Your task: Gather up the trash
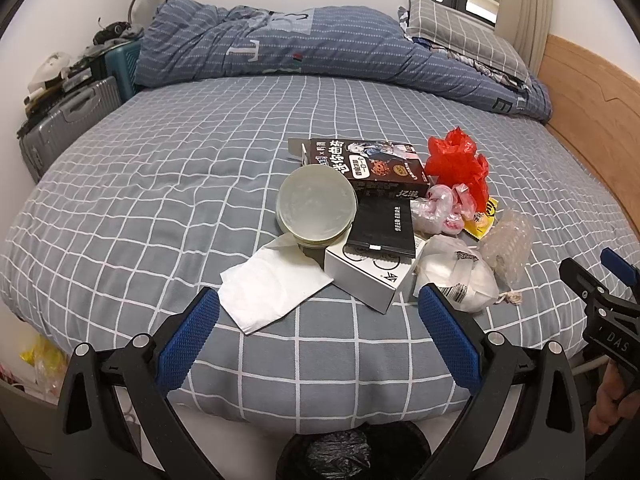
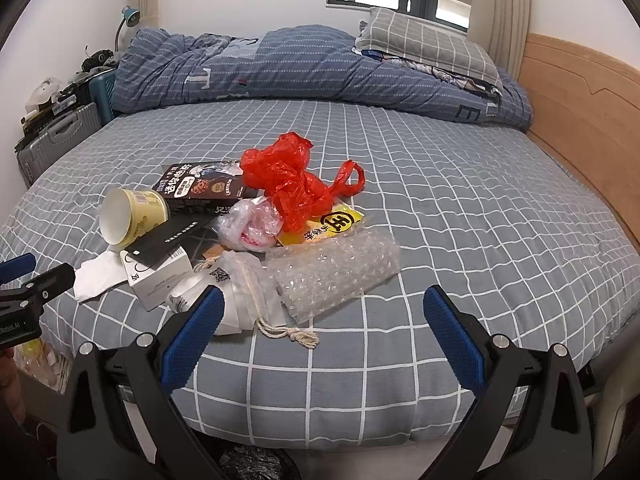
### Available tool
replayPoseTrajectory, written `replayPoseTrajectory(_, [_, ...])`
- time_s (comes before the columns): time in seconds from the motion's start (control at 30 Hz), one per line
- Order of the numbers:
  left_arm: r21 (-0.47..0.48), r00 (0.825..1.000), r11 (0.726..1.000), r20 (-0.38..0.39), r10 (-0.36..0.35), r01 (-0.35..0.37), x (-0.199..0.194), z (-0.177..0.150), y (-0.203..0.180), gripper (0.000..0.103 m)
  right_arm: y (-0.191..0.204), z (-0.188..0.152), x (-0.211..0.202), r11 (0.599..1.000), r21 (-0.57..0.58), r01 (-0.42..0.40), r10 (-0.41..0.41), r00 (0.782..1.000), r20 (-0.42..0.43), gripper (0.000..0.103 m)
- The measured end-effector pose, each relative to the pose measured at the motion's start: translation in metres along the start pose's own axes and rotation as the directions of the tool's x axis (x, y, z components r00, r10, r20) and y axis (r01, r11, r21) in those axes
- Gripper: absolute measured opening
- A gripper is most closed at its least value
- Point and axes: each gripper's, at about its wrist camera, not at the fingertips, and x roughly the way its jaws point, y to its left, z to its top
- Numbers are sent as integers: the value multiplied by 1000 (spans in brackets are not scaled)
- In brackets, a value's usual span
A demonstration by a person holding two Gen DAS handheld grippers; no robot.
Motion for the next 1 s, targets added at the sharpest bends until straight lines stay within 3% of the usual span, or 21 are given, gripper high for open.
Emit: replayPoseTrajectory(1.0, [5, 1000, 1000, -3, 17, -17, 0, 6, 3, 97, 0, 3, 6, 1000, -2, -2, 2, 1000, -8, 96])
